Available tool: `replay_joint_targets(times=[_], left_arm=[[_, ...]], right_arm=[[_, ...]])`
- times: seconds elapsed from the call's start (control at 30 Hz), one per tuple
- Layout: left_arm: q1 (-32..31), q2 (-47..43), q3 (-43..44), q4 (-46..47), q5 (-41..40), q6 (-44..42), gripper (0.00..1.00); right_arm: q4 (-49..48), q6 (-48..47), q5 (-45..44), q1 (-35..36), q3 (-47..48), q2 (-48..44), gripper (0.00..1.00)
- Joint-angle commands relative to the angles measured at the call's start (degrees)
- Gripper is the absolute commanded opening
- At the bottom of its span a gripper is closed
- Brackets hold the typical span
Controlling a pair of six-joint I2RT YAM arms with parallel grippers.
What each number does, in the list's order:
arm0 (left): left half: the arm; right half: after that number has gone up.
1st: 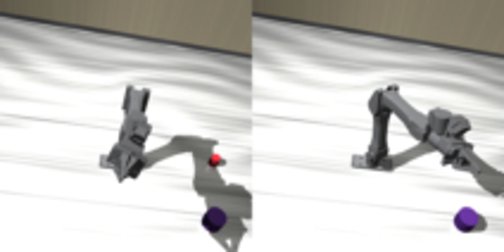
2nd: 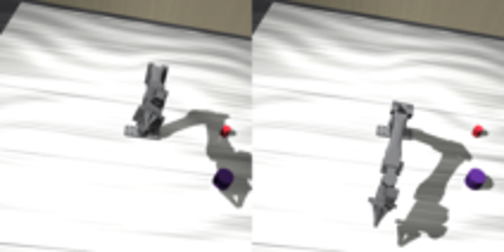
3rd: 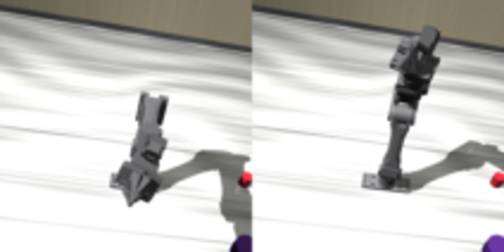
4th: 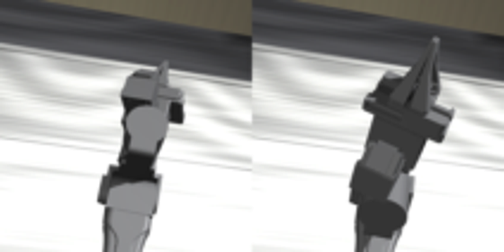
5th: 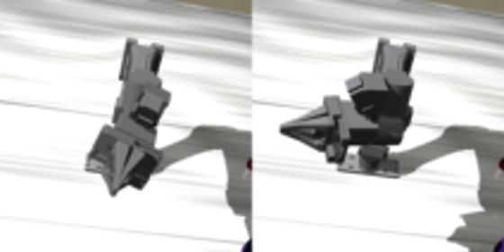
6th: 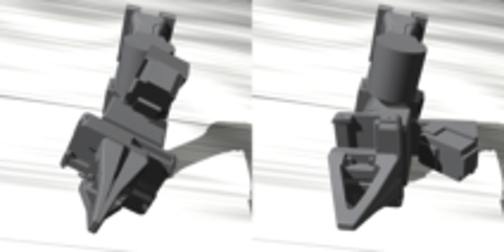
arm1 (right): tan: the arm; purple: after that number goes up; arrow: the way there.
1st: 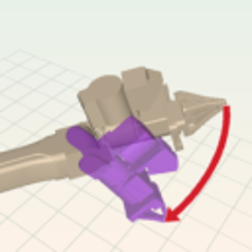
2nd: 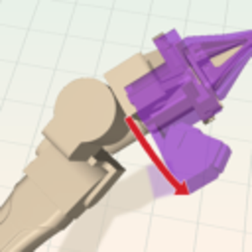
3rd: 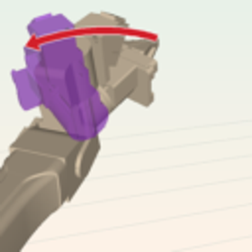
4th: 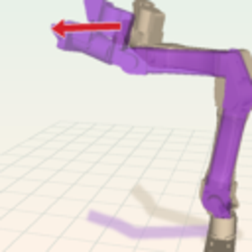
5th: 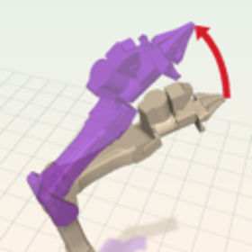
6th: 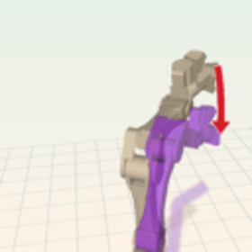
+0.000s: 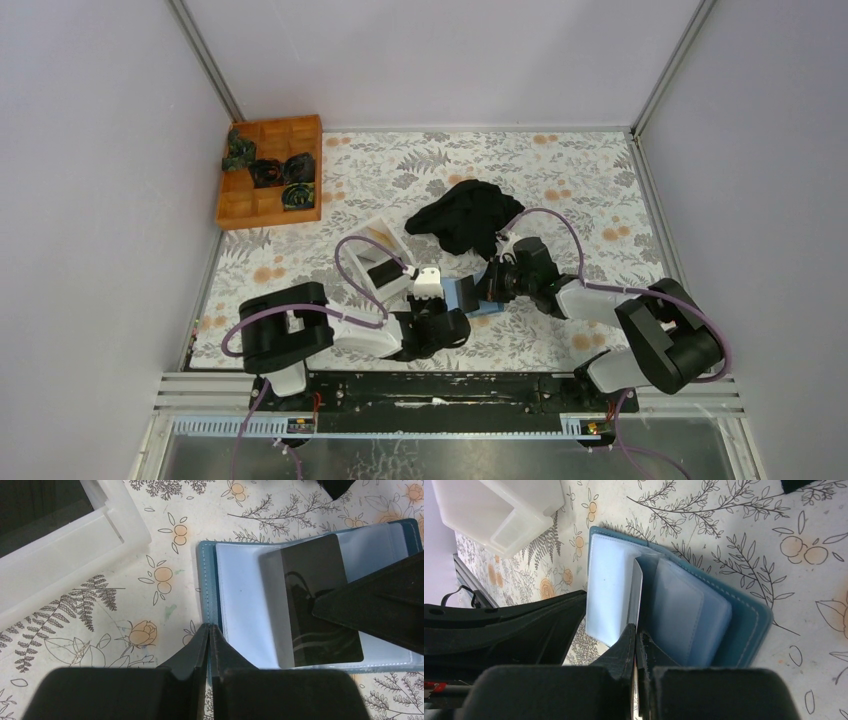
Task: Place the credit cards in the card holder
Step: Insert the credit card into the card holder.
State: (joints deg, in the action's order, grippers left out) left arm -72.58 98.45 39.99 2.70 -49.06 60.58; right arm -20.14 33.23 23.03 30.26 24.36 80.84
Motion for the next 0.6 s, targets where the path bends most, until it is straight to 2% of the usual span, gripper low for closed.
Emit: replay_joint_targets(times=[0.0,0.57], left_arm=[[2.56,4.0,-2.77,-1.33,7.49,-2.51,0.08],[2.57,7.82,-2.06,0.02,10.51,-2.78,0.06]], right_arm=[[4.69,-2.69,2.41,0.33,0.11,3.17,0.0],[-4.4,4.24,1.46,0.4,-5.08,4.6,0.0]])
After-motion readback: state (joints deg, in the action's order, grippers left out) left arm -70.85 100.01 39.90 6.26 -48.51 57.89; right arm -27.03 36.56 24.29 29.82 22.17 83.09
